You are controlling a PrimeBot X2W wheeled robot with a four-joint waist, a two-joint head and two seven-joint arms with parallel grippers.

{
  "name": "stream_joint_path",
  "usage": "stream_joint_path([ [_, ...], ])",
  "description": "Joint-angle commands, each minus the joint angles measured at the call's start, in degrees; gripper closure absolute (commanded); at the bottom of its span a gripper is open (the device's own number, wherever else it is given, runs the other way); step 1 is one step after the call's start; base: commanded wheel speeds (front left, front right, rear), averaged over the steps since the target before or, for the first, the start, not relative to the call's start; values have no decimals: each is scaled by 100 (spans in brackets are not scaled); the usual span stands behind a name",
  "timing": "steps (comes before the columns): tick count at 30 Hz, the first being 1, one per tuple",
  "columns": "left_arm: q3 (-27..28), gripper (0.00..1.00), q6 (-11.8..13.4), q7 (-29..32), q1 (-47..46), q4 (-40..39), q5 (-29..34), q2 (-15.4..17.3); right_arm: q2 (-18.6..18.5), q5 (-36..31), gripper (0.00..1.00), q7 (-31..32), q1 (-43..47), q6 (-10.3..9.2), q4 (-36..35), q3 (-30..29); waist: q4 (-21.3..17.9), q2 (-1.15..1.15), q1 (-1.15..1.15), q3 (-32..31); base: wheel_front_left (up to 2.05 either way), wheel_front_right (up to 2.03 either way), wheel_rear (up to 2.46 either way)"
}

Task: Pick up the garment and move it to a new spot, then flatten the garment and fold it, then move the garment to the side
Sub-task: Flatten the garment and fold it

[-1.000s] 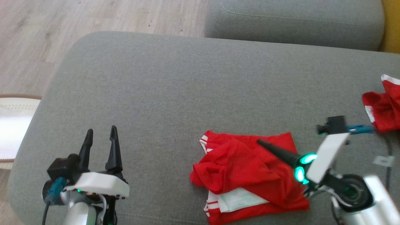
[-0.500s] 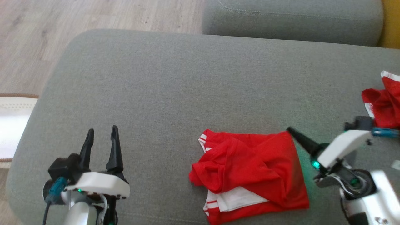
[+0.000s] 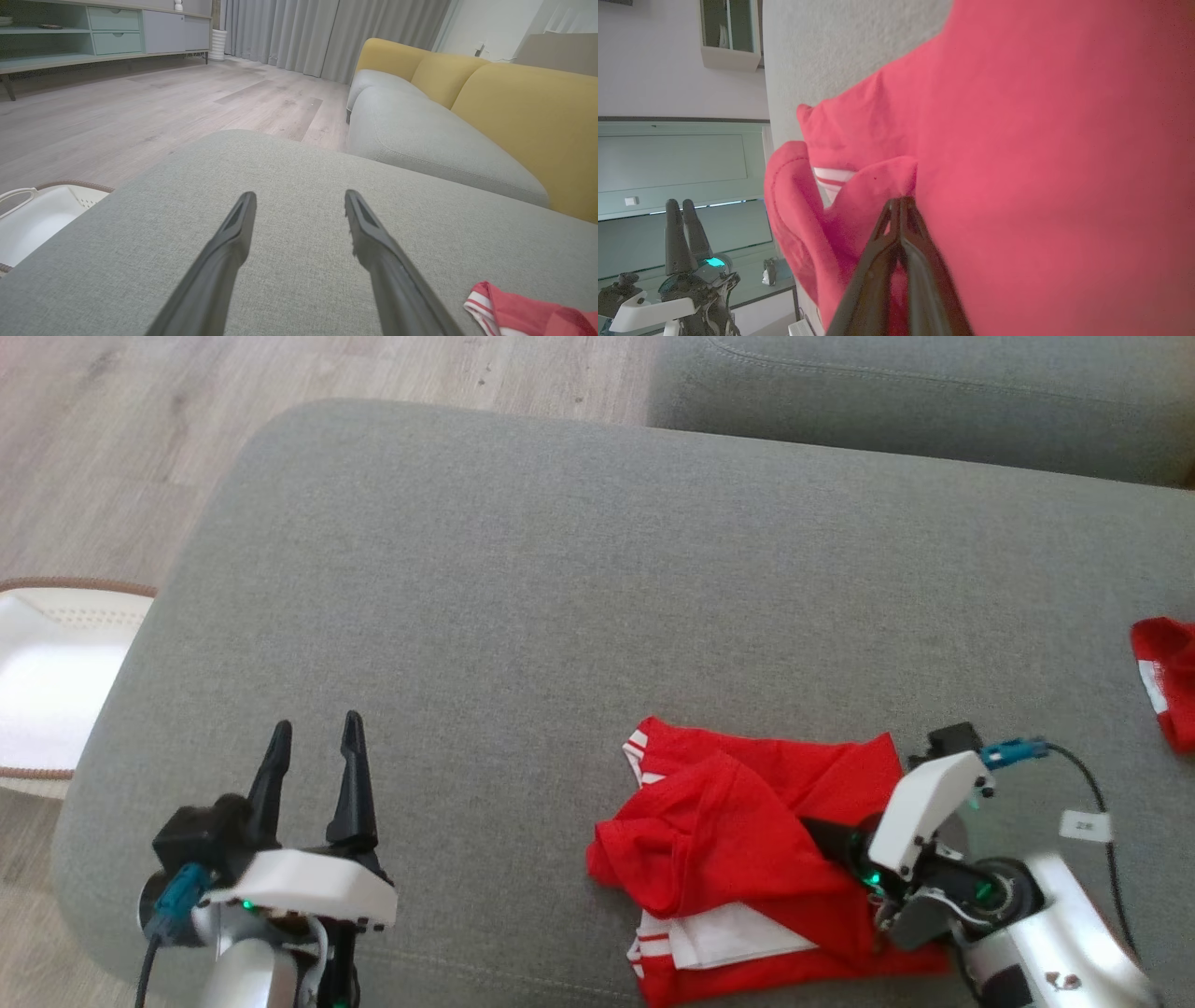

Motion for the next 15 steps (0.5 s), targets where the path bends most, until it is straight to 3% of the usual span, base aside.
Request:
stream_joint_path([
  [1,187,0,28,-70,-287,-193,-12,16,77,85,100,45,-194,39,-205,152,15,0,0,-4,0,0,0],
  [9,240,0,25,-70,-242,-190,16,16,319,414,100,33,404,39,-1167,784,11,0,0,-77,0,0,0],
  [15,263,0,7,-70,-228,-198,48,16,303,450,100,1,794,39,-1958,1420,-115,0,0,-106,0,0,0],
])
